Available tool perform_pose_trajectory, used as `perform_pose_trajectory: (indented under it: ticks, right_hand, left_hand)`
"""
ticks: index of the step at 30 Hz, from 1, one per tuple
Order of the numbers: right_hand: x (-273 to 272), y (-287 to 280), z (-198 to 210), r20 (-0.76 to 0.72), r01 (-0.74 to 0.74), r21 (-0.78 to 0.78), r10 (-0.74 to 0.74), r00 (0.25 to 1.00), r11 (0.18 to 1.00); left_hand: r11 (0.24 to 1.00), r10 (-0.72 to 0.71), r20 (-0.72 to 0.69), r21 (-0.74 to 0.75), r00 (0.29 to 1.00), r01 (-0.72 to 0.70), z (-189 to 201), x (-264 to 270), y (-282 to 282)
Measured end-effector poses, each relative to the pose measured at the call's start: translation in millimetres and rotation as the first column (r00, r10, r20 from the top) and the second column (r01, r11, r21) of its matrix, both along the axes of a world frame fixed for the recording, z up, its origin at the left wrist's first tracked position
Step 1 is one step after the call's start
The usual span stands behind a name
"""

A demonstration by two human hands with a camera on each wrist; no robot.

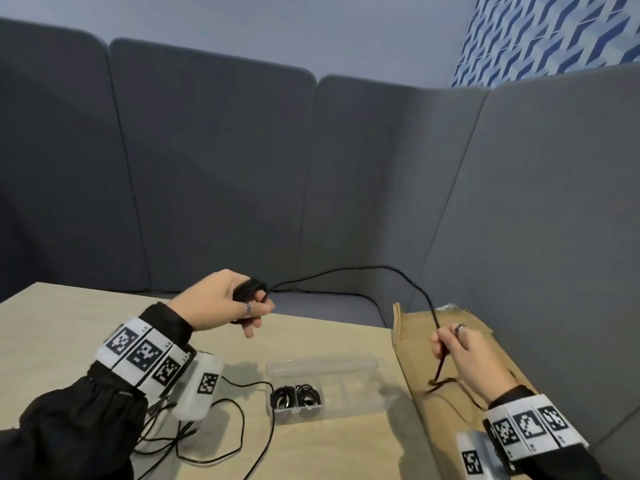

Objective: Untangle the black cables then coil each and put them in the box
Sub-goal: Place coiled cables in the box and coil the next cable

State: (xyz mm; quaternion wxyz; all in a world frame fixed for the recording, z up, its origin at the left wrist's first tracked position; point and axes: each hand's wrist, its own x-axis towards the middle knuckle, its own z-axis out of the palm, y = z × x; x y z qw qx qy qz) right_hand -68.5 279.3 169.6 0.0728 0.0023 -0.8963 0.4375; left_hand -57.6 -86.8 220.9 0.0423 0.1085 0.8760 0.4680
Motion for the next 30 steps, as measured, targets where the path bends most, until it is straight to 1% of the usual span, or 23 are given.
perform_pose_trajectory:
  ticks: [2,3,5,7,9,11,13,14,17,19,20,22,23,24,25,27,28,29,30]
  right_hand:
    - [1.9,-0.8,-1.3,0.151,-0.079,-0.038,0.084,0.985,0.996]
    - [4.0,-0.7,-1.7,0.198,-0.097,-0.051,0.106,0.975,0.994]
    - [10.8,-2.7,-0.8,0.239,-0.134,-0.078,0.149,0.959,0.988]
    - [18.2,-9.5,-0.7,0.199,-0.191,-0.062,0.2,0.959,0.98]
    - [25.7,-24.3,2.0,0.078,-0.243,-0.037,0.245,0.966,0.969]
    - [30.0,-43.3,5.0,-0.044,-0.295,-0.083,0.293,0.955,0.952]
    - [30.4,-60.4,6.3,-0.124,-0.341,-0.151,0.325,0.938,0.928]
    - [29.4,-68.3,6.1,-0.138,-0.374,-0.172,0.354,0.925,0.911]
    - [30.8,-93.0,-2.7,-0.122,-0.494,-0.196,0.479,0.869,0.847]
    - [33.7,-108.1,-11.9,-0.14,-0.512,-0.309,0.494,0.858,0.802]
    - [33.8,-113.2,-14.9,-0.154,-0.484,-0.403,0.464,0.872,0.777]
    - [34.5,-121.0,-14.6,-0.136,-0.378,-0.612,0.378,0.915,0.694]
    - [35.6,-124.2,-12.3,-0.102,-0.318,-0.69,0.348,0.932,0.65]
    - [36.7,-126.8,-11.1,-0.062,-0.278,-0.725,0.343,0.937,0.631]
    - [38.4,-129.8,-9.9,-0.025,-0.267,-0.729,0.365,0.931,0.63]
    - [44.8,-136.6,-12.8,0.009,-0.343,-0.671,0.469,0.883,0.658]
    - [50.0,-139.1,-16.0,0.023,-0.407,-0.61,0.529,0.848,0.68]
    - [55.5,-139.5,-18.6,0.046,-0.474,-0.533,0.583,0.811,0.701]
    - [60.4,-138.0,-21.1,0.073,-0.535,-0.439,0.622,0.78,0.722]
  left_hand:
    - [0.99,-0.1,0.042,0.104,0.994,0.095,-1.0,5.7,10.0]
    - [0.979,-0.139,0.055,0.161,0.989,0.128,-0.6,9.2,15.9]
    - [0.946,-0.195,0.076,0.278,0.978,0.167,0.9,15.9,26.2]
    - [0.899,-0.252,0.09,0.392,0.964,0.198,2.7,21.8,35.8]
    - [0.846,-0.311,0.094,0.481,0.946,0.23,4.8,25.3,45.4]
    - [0.814,-0.356,0.099,0.521,0.929,0.257,6.6,27.3,54.9]
    - [0.797,-0.394,0.112,0.536,0.912,0.278,7.2,29.7,63.9]
    - [0.787,-0.409,0.117,0.548,0.905,0.285,6.9,30.7,67.2]
    - [0.741,-0.432,0.128,0.615,0.893,0.27,5.5,31.6,73.7]
    - [0.701,-0.431,0.121,0.669,0.894,0.247,4.1,30.8,74.6]
    - [0.681,-0.44,0.119,0.69,0.89,0.244,3.6,31.1,74.1]
    - [0.635,-0.46,0.126,0.739,0.879,0.226,3.9,33.4,74.7]
    - [0.602,-0.453,0.135,0.776,0.881,0.19,4.0,34.5,75.5]
    - [0.562,-0.434,0.144,0.814,0.89,0.142,5.0,35.8,77.2]
    - [0.516,-0.404,0.142,0.851,0.904,0.097,4.9,35.7,78.1]
    - [0.42,-0.324,0.115,0.907,0.939,0.034,4.6,31.1,77.7]
    - [0.395,-0.275,0.096,0.918,0.957,0.022,4.9,28.2,76.6]
    - [0.405,-0.215,0.078,0.914,0.973,0.016,3.8,24.5,74.3]
    - [0.448,-0.151,0.061,0.894,0.987,0.013,3.0,21.6,72.1]
